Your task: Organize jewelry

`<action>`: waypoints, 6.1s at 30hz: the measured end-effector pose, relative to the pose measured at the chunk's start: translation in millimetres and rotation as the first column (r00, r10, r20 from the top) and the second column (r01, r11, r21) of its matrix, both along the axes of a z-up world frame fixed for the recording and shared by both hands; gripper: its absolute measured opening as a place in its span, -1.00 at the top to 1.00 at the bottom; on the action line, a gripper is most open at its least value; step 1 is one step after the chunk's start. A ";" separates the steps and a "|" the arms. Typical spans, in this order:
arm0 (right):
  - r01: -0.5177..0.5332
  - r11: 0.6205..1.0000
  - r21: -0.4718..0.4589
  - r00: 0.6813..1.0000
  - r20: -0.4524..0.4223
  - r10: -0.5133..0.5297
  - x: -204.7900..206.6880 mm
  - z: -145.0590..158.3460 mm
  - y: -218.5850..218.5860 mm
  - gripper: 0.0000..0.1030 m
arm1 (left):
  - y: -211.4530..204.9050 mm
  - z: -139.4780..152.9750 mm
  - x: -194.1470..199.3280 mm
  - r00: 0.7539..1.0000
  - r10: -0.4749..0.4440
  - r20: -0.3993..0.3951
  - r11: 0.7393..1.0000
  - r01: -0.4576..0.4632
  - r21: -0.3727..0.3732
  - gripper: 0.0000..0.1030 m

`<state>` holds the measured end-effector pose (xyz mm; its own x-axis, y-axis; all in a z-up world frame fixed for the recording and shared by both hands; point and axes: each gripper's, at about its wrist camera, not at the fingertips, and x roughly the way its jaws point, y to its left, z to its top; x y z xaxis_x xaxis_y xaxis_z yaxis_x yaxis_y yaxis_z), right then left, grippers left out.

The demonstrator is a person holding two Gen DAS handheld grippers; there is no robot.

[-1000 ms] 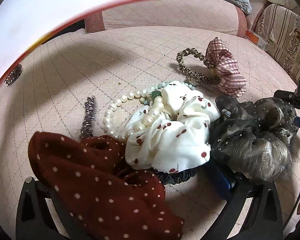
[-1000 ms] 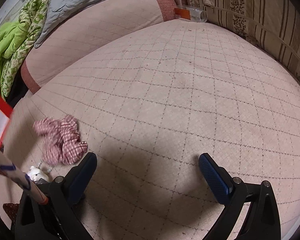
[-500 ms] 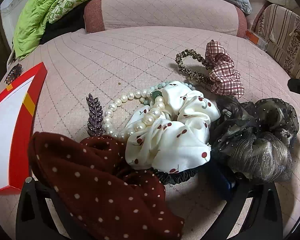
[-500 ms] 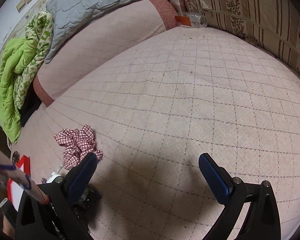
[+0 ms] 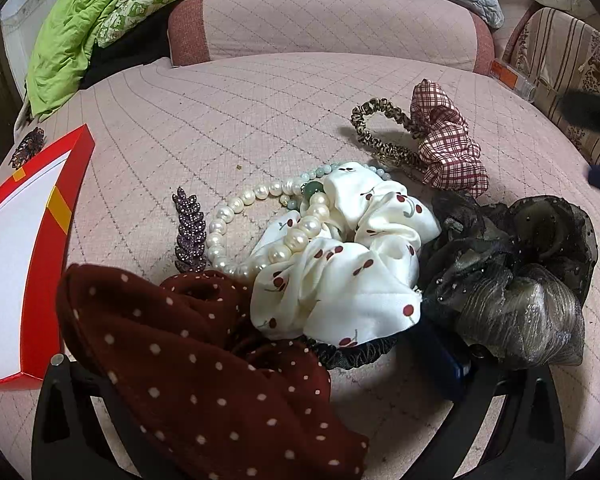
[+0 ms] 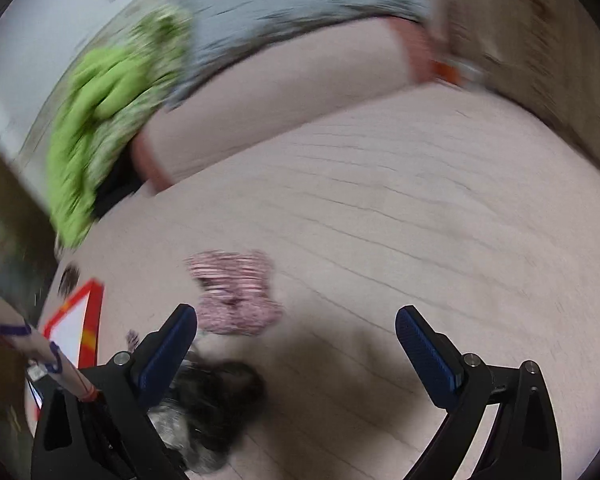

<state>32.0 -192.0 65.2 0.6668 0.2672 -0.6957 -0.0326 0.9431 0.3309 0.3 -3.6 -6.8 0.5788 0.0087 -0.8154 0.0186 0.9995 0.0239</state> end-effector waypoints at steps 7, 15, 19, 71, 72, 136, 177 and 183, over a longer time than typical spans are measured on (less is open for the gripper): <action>-0.204 0.978 -0.049 0.971 -0.135 0.196 68.0 -25.2 64.0 -0.23 | 7.7 9.5 -1.5 0.998 -0.059 -0.031 0.998 0.059 -0.009 -1.00; 0.382 0.924 -0.023 0.912 0.168 -0.373 16.4 52.4 -57.7 0.71 | 37.2 42.6 -37.9 0.990 -0.117 0.078 0.988 0.124 -0.089 -1.00; 0.710 0.699 -0.085 0.674 0.371 -0.639 -47.4 100.9 -112.0 -0.99 | 50.0 69.5 -51.2 0.986 -0.138 0.098 0.985 0.147 -0.091 -1.00; -0.129 0.992 0.013 0.966 0.227 0.123 -108.4 70.4 64.3 0.73 | 87.1 129.2 -96.7 0.954 -0.088 0.286 0.991 0.114 -0.075 0.83; -0.138 0.990 0.001 0.958 0.254 0.133 -113.6 75.6 69.4 0.73 | 88.2 130.2 -98.0 0.954 -0.087 0.287 0.991 0.112 -0.070 0.83; -0.509 0.860 -0.012 0.859 0.052 0.509 -4.6 50.0 380.6 0.73 | 375.0 92.8 -15.8 0.898 0.415 0.145 0.898 -0.378 -0.226 0.83; -0.319 0.942 0.110 0.947 0.085 0.311 -19.9 59.1 213.8 0.04 | 286.4 130.4 -29.8 0.903 0.287 0.319 0.955 -0.243 -0.170 -0.06; -0.132 0.984 0.119 0.990 0.070 0.124 -19.9 50.2 121.7 0.04 | 221.7 122.8 -28.2 0.957 0.122 0.262 0.977 -0.069 -0.202 -0.06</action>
<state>12.1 -70.3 115.4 0.6621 0.4341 -0.6109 -0.1744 0.8820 0.4378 -27.9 218.1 116.0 0.7824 -0.0637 -0.6195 -0.0579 0.9830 -0.1742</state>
